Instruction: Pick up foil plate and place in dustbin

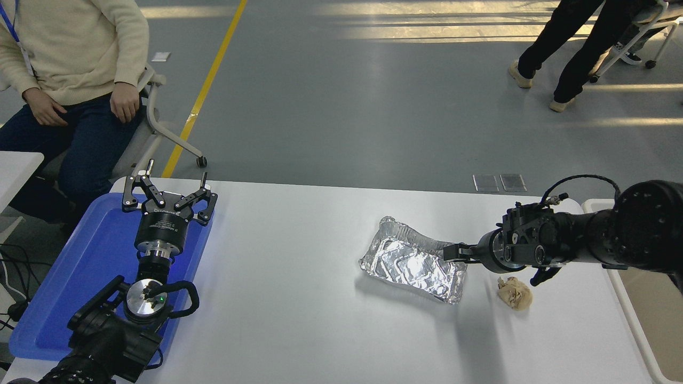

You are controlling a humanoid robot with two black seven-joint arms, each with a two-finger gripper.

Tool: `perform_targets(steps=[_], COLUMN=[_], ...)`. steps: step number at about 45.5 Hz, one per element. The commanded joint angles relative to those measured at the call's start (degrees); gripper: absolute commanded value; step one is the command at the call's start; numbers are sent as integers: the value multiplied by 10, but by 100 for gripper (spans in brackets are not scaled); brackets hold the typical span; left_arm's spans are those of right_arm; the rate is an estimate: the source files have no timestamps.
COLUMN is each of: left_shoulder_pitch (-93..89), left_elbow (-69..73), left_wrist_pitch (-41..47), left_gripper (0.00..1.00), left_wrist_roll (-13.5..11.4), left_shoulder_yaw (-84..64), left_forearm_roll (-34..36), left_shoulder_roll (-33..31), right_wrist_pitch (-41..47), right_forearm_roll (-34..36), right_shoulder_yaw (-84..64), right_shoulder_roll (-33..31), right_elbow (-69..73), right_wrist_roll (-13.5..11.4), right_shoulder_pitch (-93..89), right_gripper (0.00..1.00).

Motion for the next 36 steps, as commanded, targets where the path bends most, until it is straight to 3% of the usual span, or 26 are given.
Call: perform_targets(steps=[1,14,19,28,34,36], left_shoulder_pitch=[0,0,0,0,0,0], left_elbow=[0,0,0,0,0,0], left_wrist_pitch=[0,0,0,0,0,0], left_gripper=[100,100,100,100,100,100], left_wrist_roll=[0,0,0,0,0,0], left_shoulder_yaw=[0,0,0,0,0,0], left_forearm_roll=[0,0,0,0,0,0], left_shoulder_roll=[0,0,0,0,-1,0], right_wrist_pitch=[-14,-17,-18,-19,-26,-29], right_forearm_roll=[7,9,9,16,17,17], right_shoulder_yaw=[0,21,24,24,24,24], right_shoulder_roll=[8,25,25,27,28,28], right_elbow=[-5,-6,-5,-4,-4,-4], right_wrist_roll=[-17,-17,-17,-17,-16,-12], right_shoulder_pitch=[-15,-21,-23,-25,-26,-26], right_gripper=[100,98,93,48,27,6])
